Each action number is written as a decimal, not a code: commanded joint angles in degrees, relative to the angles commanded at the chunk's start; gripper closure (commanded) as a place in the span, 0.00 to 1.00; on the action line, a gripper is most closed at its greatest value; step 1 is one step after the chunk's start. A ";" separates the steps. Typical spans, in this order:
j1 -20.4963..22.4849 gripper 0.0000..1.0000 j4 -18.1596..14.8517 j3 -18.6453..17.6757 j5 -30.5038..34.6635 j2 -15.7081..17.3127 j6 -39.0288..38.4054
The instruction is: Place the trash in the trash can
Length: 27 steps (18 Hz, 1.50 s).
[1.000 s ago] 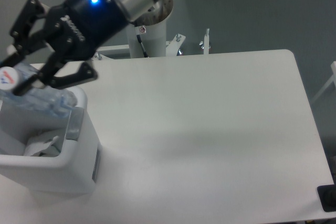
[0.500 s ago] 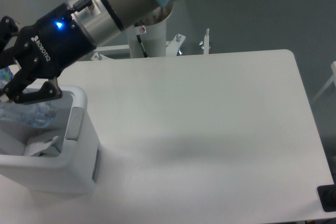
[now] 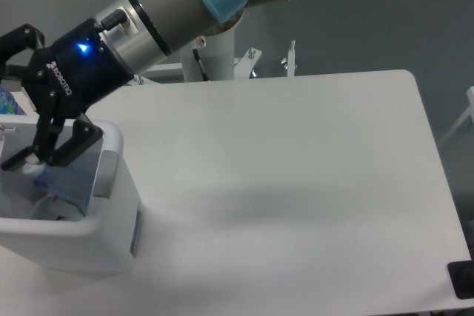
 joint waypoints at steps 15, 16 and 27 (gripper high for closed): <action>13.81 0.00 0.00 -9.40 42.97 -5.71 26.24; 14.60 0.00 0.00 -10.80 44.55 -6.06 30.46; 15.67 0.00 -0.88 -13.63 62.66 -6.06 39.54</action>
